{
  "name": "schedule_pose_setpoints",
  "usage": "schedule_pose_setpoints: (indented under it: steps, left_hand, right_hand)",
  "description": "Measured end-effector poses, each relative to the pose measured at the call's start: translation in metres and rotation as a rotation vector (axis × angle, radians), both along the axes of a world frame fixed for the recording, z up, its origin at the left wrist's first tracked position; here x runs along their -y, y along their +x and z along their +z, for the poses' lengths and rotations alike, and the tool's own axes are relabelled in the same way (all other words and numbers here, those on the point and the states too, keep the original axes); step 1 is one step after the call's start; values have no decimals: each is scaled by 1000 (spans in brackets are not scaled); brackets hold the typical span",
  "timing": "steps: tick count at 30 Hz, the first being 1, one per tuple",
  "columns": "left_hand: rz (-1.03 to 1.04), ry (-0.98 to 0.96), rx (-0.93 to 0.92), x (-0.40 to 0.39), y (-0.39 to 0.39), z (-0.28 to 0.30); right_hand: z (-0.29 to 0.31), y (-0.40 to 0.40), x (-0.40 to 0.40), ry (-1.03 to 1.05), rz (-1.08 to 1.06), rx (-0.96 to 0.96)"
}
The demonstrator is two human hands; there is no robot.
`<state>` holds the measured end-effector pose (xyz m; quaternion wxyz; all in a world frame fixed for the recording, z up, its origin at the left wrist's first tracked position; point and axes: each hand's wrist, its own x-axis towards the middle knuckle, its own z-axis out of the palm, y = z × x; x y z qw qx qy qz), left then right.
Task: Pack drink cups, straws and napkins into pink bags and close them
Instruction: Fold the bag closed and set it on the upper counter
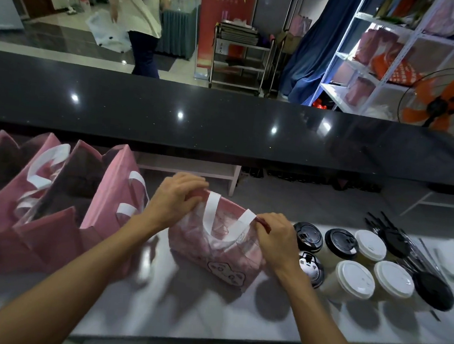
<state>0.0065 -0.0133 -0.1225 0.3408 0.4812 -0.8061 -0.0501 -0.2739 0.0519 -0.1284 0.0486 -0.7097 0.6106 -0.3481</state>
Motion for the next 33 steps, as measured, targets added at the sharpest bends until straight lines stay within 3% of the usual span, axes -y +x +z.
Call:
schedule_pose_setpoints:
  steps: [6,10,14,18,24,28,33]
  left_hand:
    - [164,3,-186,-37,-3,-20]
    - [188,77,-391,-90,-17,-35]
    - [162,238,-399,-129,-24,-60]
    - [178,308,-277,-135,-30,-80]
    - [228,172,-321,-126,-26,-91]
    - [179,7,-286,-120,-23,-95]
    - [193,-65,-396,-114,-21,-87]
  right_hand:
    - [-2,36,-7,68,-113,235]
    - [8,64,-19,229,33,527]
    - [2,61,-43,246,86,702]
    - [-32,43,-59,326,138,597]
    - [-57,45,-65,369,187,227]
    - [-69,46,-60,410,87,269]
    - [-73,44,-57,235,8,191]
